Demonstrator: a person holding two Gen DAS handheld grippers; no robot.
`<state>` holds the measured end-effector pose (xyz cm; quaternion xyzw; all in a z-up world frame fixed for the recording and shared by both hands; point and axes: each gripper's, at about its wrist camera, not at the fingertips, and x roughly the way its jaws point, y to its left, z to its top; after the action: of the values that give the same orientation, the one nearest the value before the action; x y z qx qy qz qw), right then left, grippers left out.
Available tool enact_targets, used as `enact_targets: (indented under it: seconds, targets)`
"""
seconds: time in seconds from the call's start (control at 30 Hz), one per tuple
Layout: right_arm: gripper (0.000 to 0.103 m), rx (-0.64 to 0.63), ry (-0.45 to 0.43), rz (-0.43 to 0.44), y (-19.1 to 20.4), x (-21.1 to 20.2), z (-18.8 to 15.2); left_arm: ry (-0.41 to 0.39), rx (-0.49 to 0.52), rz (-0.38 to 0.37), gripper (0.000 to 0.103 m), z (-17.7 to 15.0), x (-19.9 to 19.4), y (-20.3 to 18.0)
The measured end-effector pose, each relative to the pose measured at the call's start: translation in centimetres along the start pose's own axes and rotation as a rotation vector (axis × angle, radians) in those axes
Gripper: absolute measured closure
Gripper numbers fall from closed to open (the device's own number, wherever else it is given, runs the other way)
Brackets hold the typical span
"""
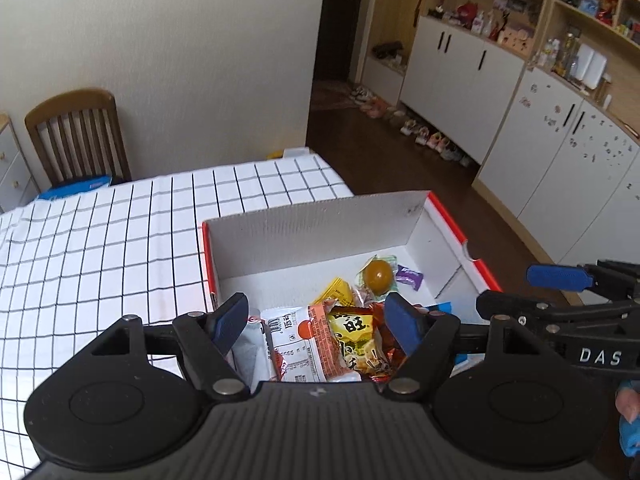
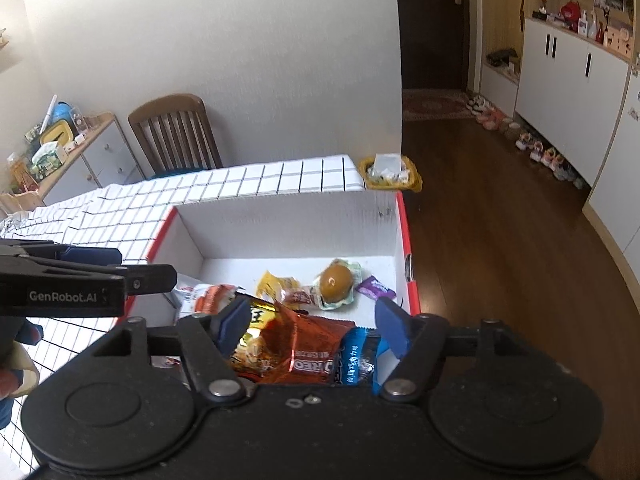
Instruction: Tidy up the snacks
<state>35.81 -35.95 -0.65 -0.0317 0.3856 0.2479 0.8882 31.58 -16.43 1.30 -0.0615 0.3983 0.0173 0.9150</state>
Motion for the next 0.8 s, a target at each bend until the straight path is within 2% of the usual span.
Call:
enact_targets:
  seconds: [0.27, 0.5, 0.63, 0.8]
  targets:
    - [0.02, -0.002, -0.088, 0.002, 2.1, -3.7, -0.4, -0.062, 0.038, -0.032, 0.028, -1.5, -3.9, 0.2]
    - [0.011, -0.001, -0.162, 0.02, 4.0, -6.7, -1.3, -0.085, 0.041, -0.024, 0.028, -3.4, -6.8, 1.3]
    - [0.003, -0.013, -0.209, 0.029, 5.1, -8.3, -2.2, -0.113, 0.041, -0.011, 0.028, -4.7, -8.7, 2.2]
    - [0.001, -0.056, -0.244, 0.031, 7.0, -9.8, -3.3, -0.14, 0.044, -0.02, 0.028, -6.1, -10.8, 2.6]
